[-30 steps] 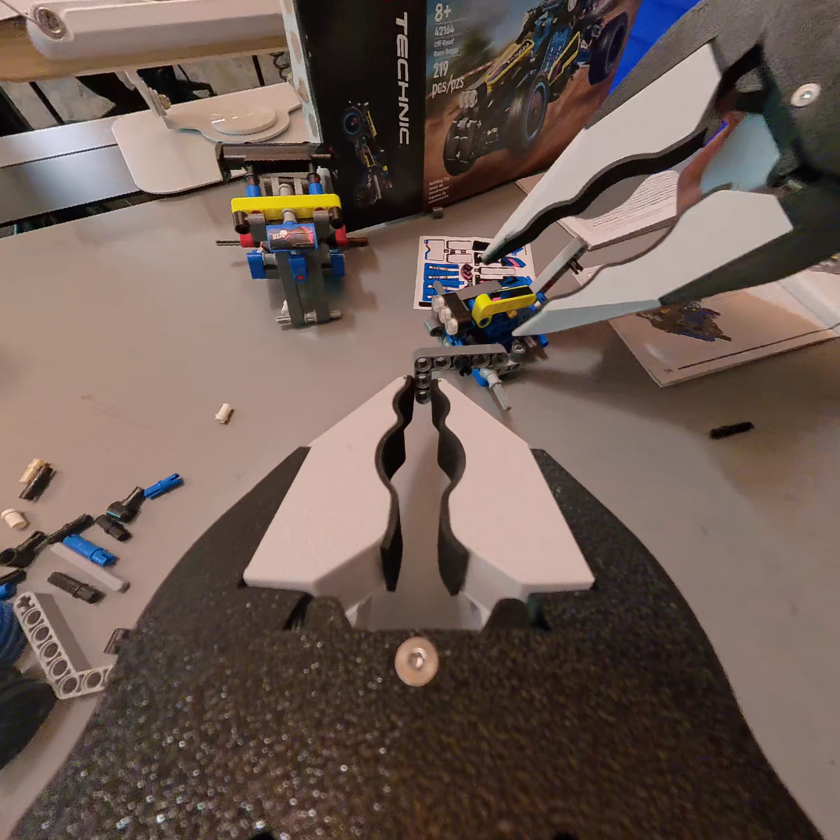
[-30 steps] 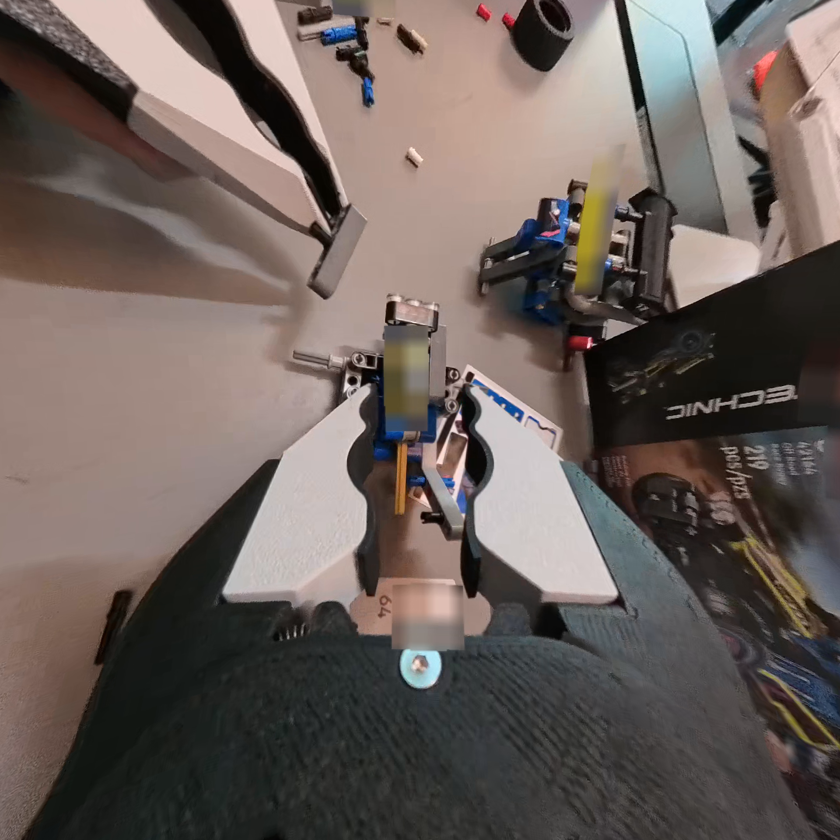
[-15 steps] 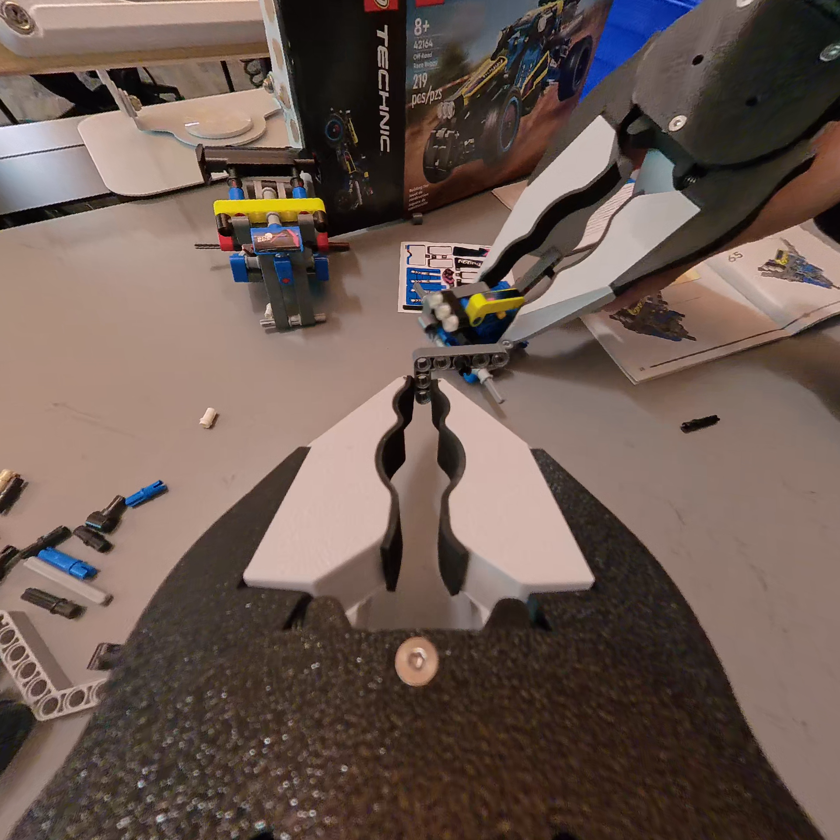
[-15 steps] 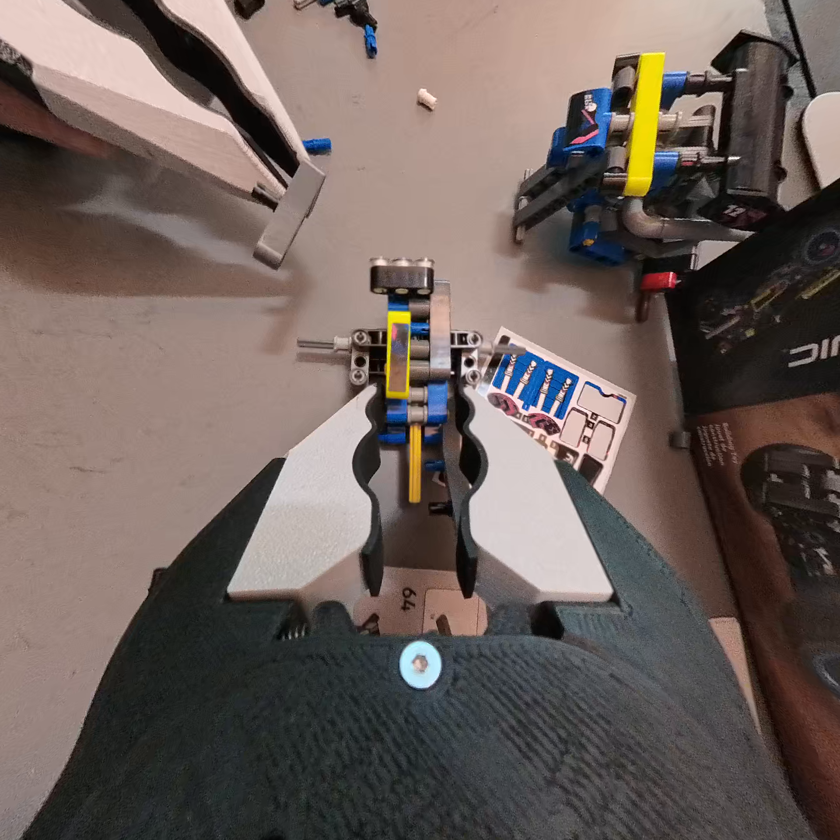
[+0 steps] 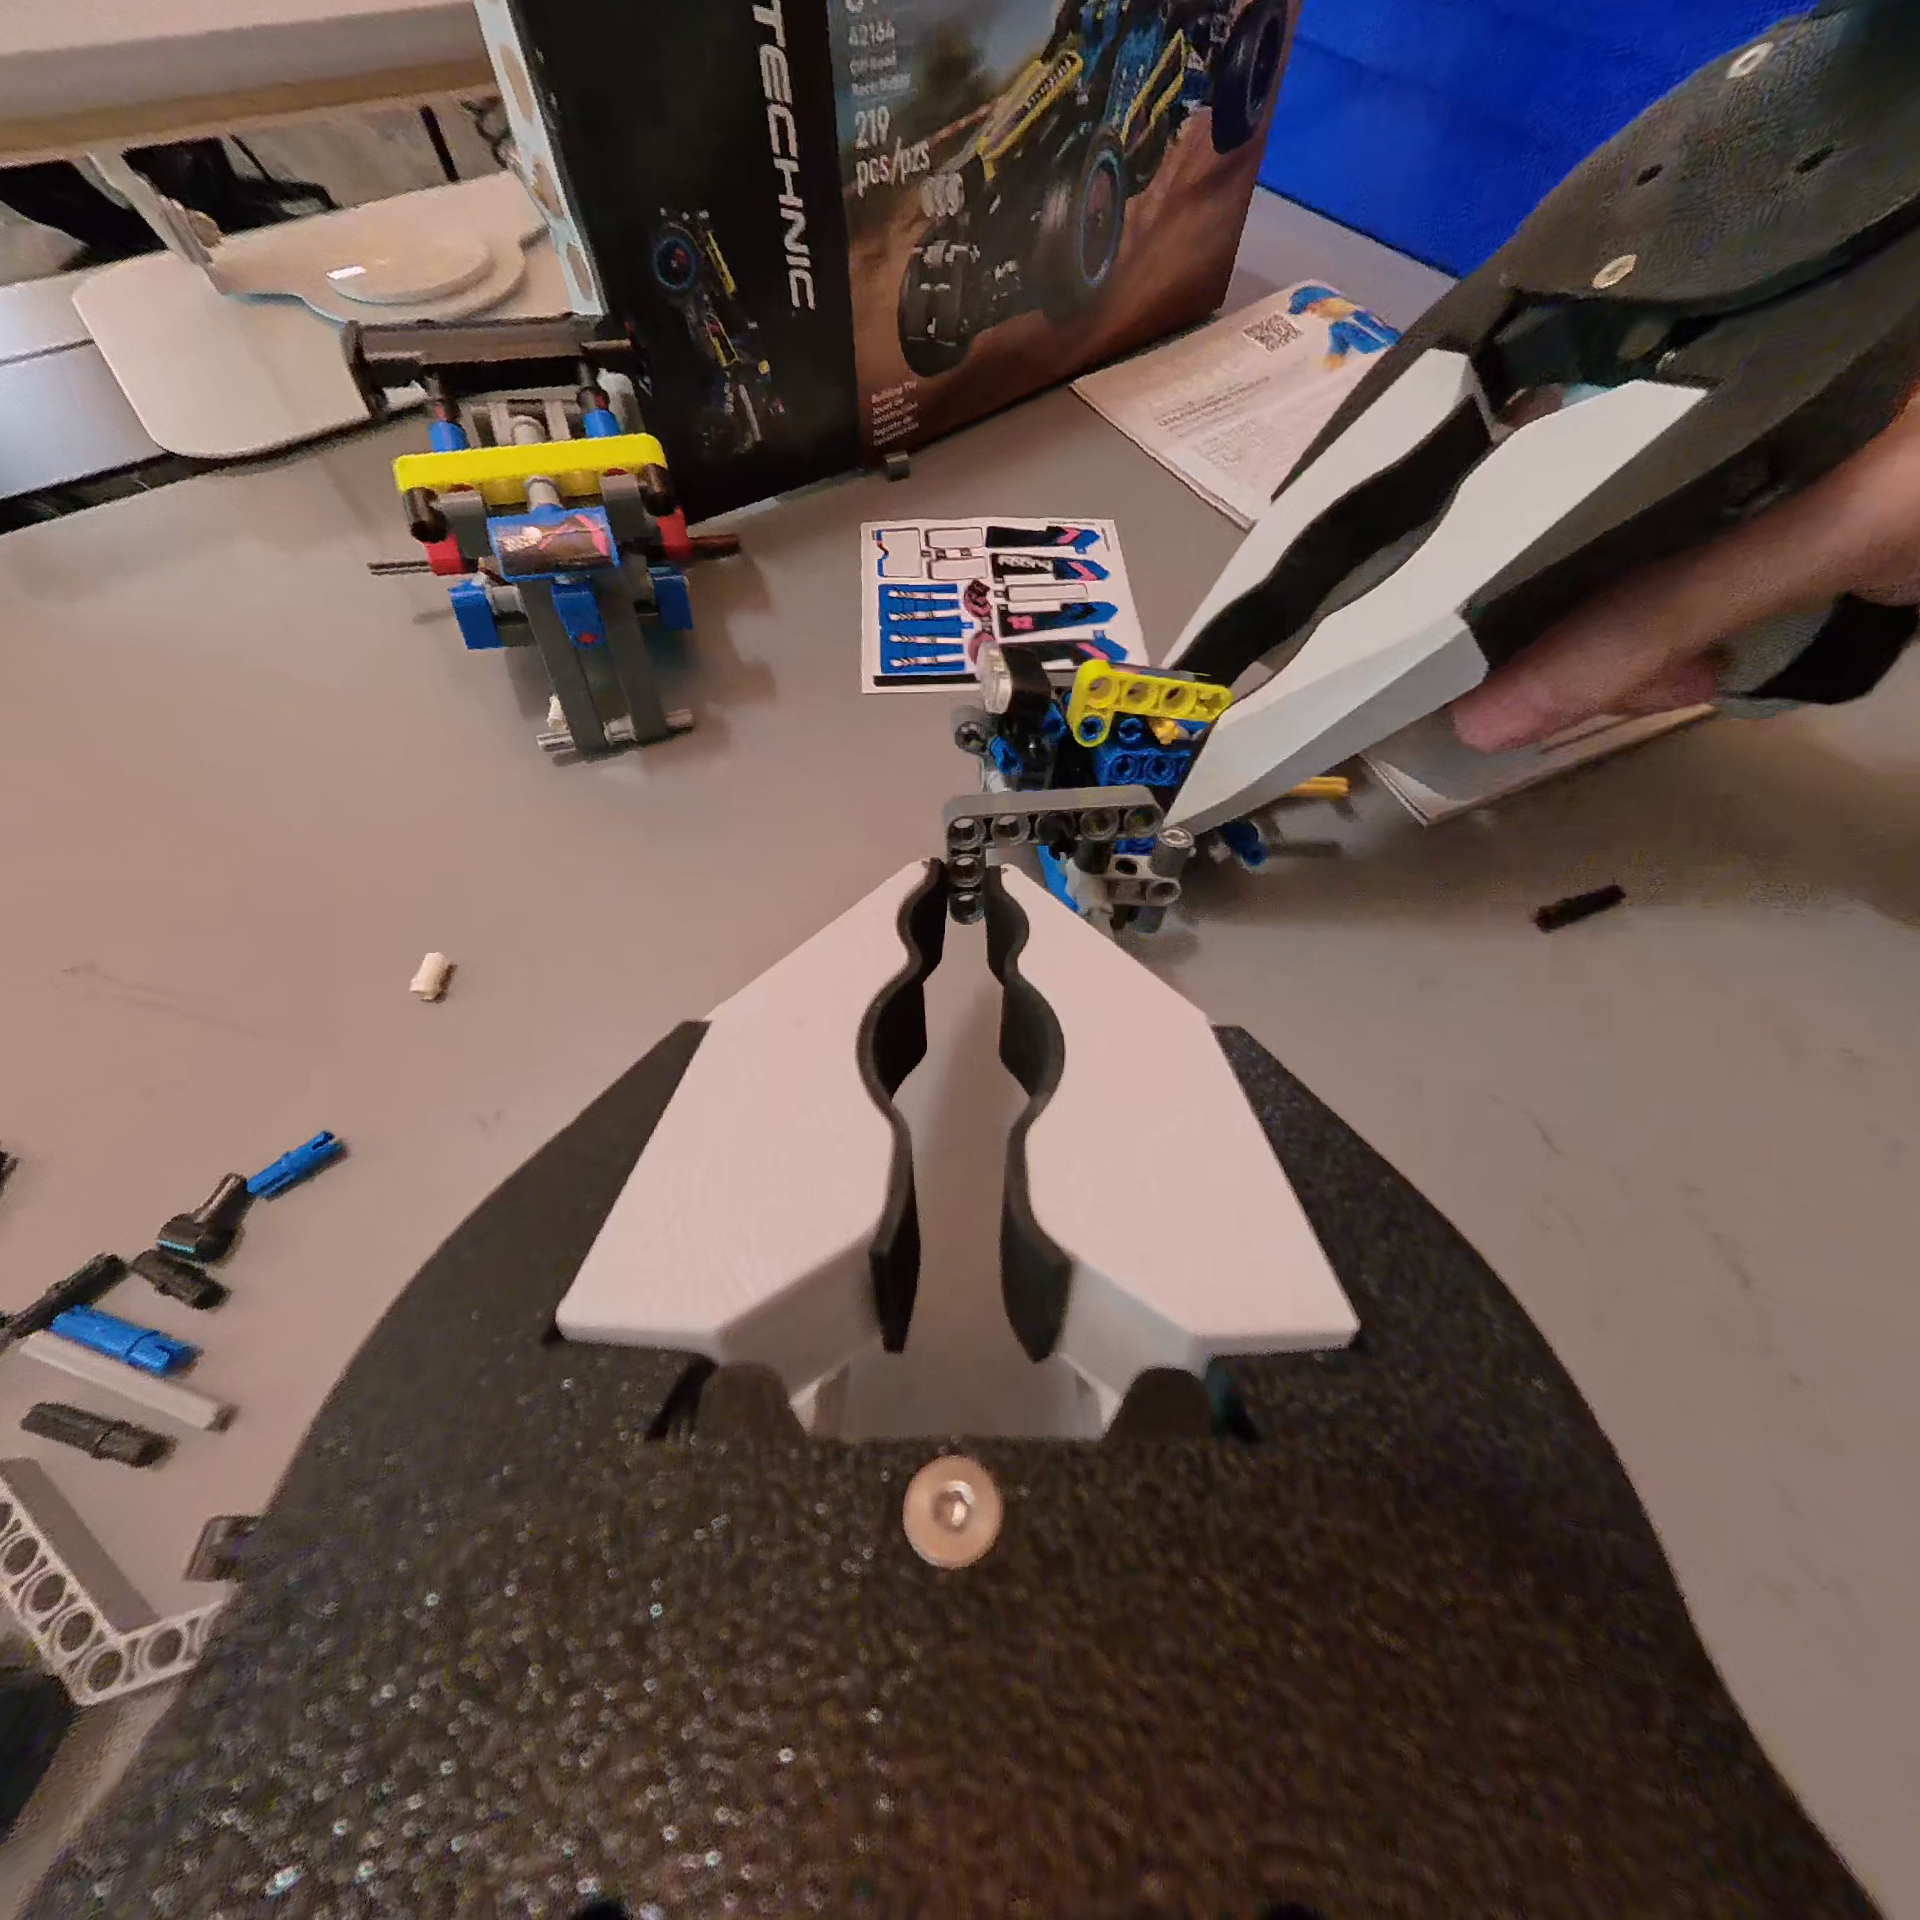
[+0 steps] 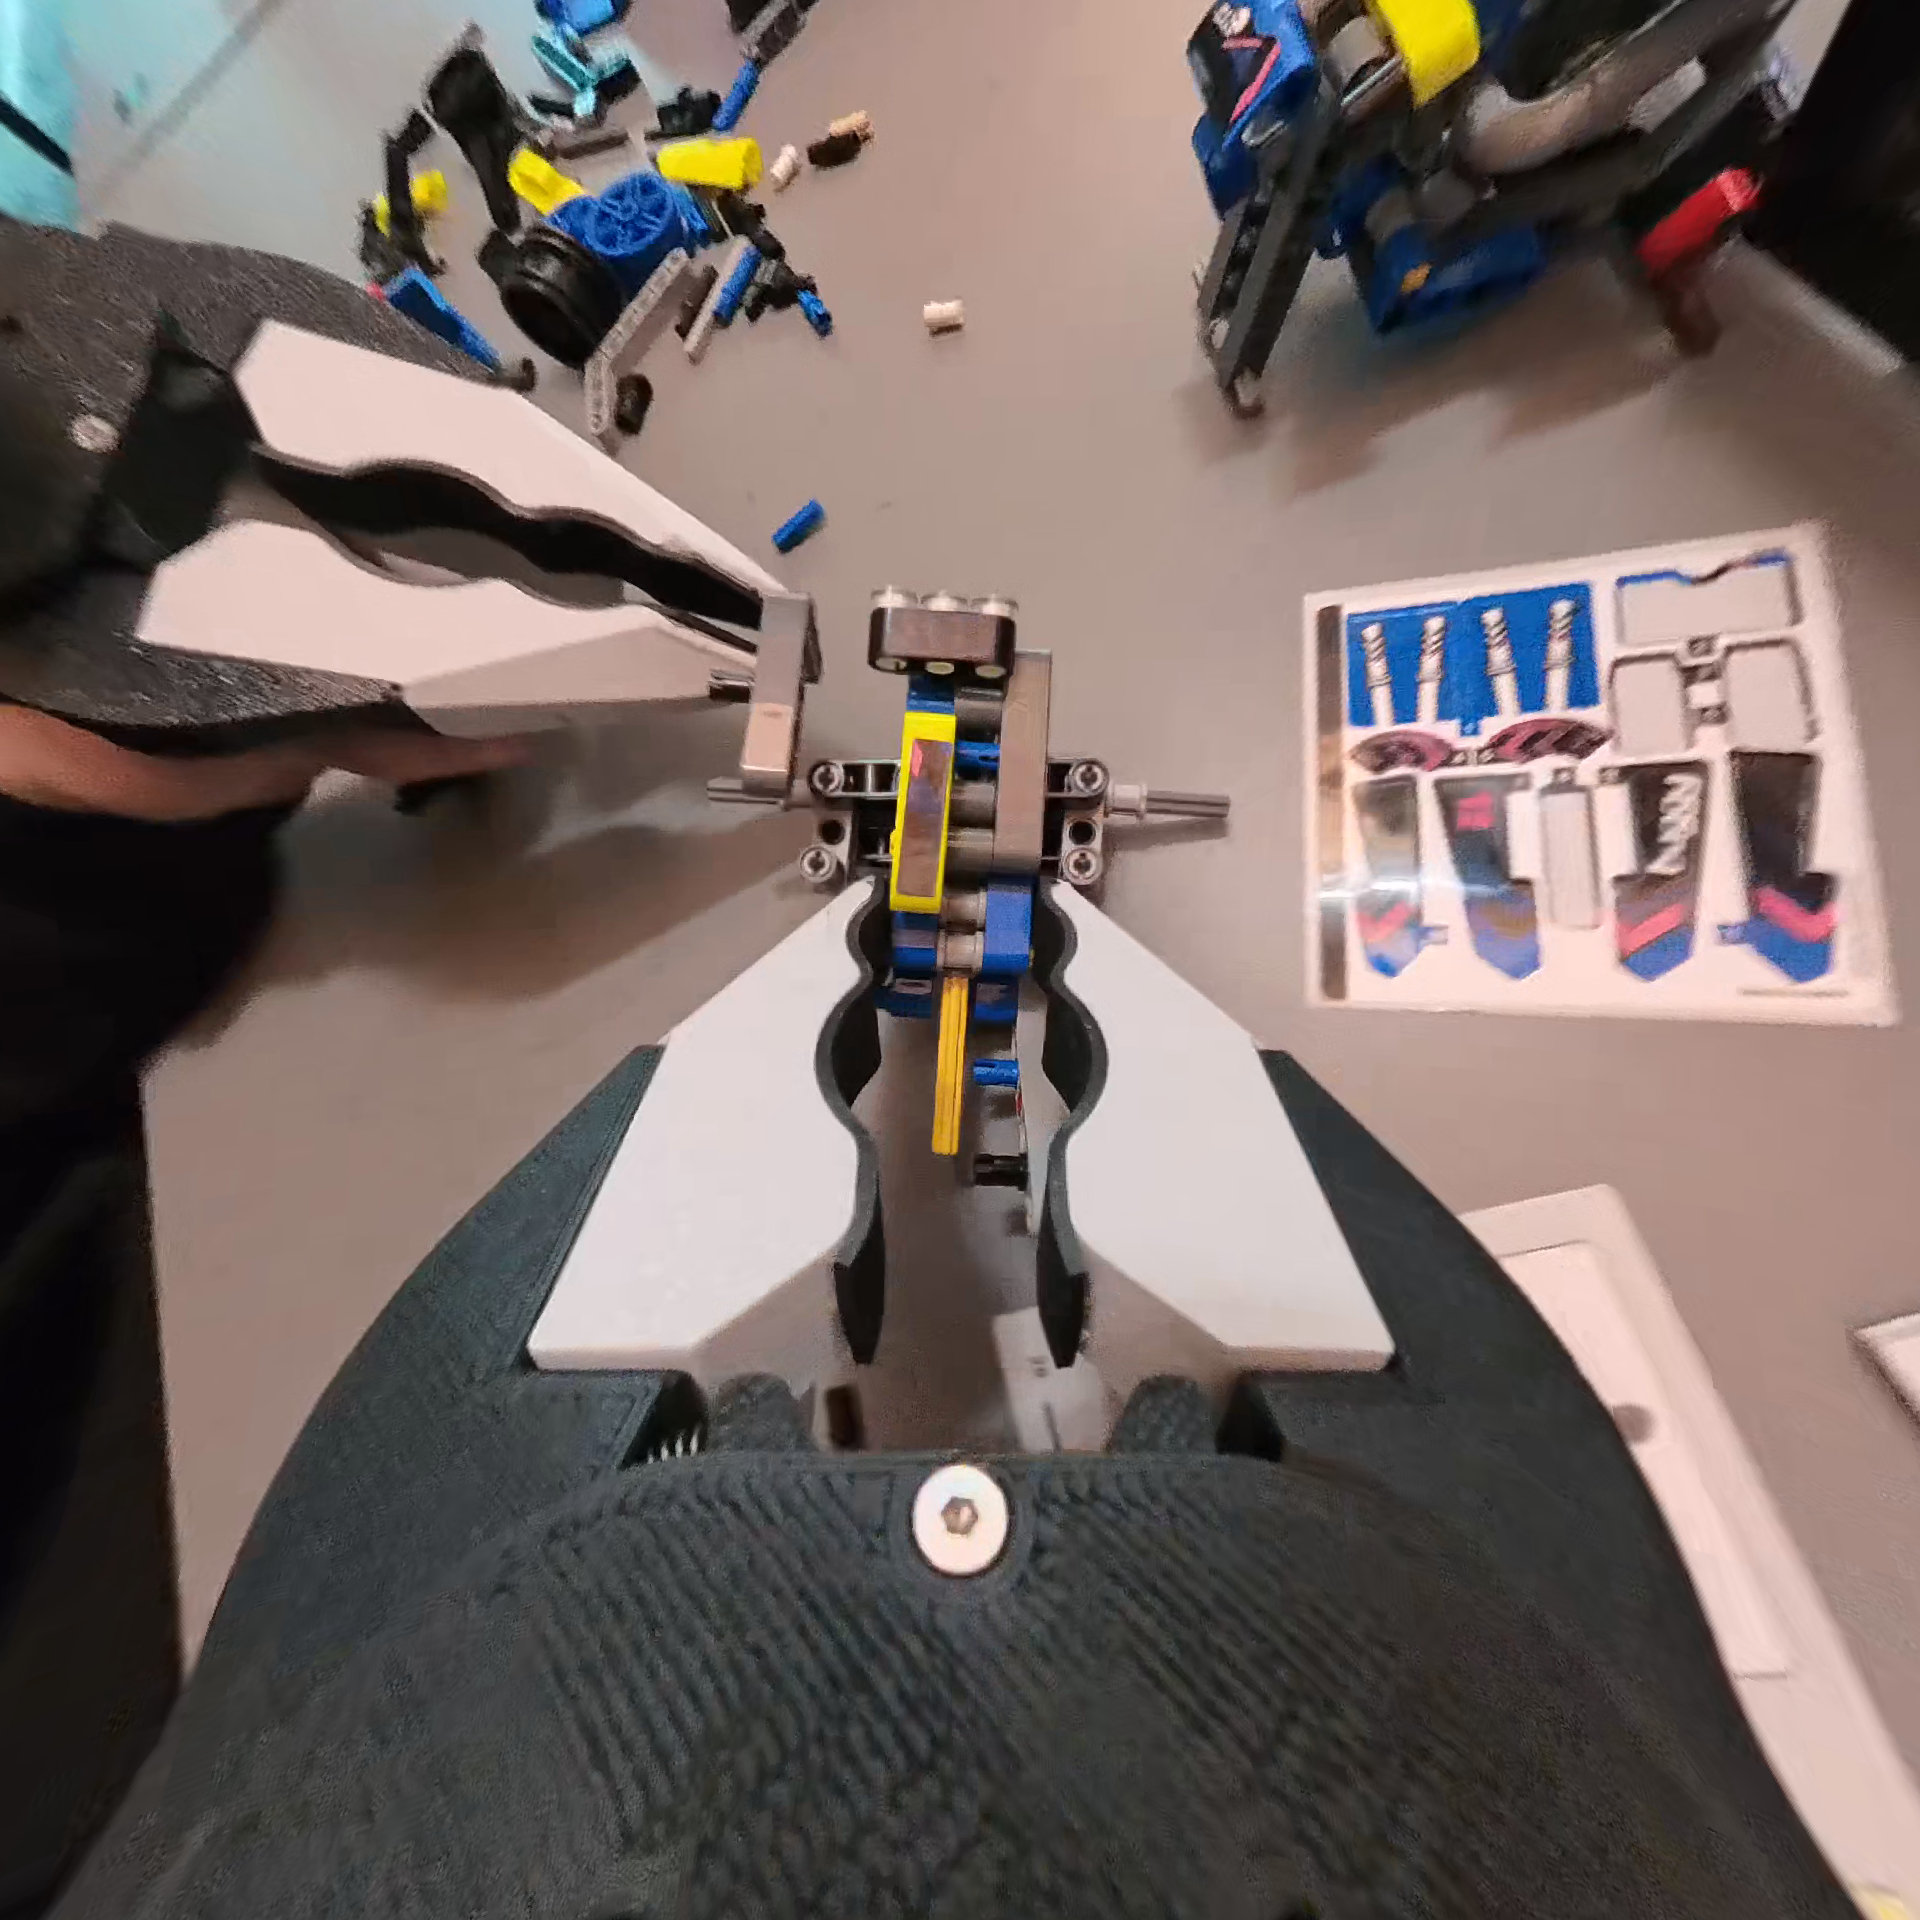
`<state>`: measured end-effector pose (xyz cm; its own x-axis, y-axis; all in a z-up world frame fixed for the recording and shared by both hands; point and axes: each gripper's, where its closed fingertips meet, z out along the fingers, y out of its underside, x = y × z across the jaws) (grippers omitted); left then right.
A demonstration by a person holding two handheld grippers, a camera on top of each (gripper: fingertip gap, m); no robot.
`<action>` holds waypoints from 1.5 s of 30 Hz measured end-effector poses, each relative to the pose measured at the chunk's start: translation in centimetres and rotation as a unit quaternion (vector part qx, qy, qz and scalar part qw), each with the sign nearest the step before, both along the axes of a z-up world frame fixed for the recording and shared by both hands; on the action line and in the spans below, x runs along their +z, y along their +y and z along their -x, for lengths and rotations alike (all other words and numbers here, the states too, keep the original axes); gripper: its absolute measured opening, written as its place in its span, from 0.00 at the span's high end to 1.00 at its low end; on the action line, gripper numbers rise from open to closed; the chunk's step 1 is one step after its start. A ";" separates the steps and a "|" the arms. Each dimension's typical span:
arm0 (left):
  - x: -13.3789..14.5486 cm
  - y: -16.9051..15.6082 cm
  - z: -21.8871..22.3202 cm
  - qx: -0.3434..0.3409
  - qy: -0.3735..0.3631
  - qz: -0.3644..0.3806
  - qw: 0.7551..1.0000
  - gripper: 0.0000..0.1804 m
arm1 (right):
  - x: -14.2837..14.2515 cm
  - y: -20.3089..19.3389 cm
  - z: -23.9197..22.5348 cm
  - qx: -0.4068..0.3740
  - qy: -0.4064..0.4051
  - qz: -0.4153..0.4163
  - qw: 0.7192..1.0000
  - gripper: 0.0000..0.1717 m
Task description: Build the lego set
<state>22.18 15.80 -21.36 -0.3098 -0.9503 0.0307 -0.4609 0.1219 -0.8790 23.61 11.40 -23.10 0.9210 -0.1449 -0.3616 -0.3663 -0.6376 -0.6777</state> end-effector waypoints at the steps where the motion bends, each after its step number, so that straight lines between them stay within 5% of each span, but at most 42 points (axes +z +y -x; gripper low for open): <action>1: -0.1 -0.2 0.1 -0.002 0.004 -0.002 1.000 0.98 | 0.0 0.0 0.3 -0.006 0.005 -0.005 1.000 0.86; 8: 0.4 -0.8 0.3 -0.029 -0.009 0.006 1.000 0.98 | -0.1 0.4 1.7 -0.007 -0.008 -0.024 1.000 0.86; 24: 0.5 -1.1 0.0 -0.072 -0.035 -0.038 0.996 0.98 | 0.4 0.6 2.0 -0.008 0.106 -0.098 0.989 0.86; 45: 0.3 -0.9 -0.3 -0.074 -0.065 -0.128 0.987 0.98 | 0.1 0.4 2.6 0.036 -0.001 -0.078 0.996 0.83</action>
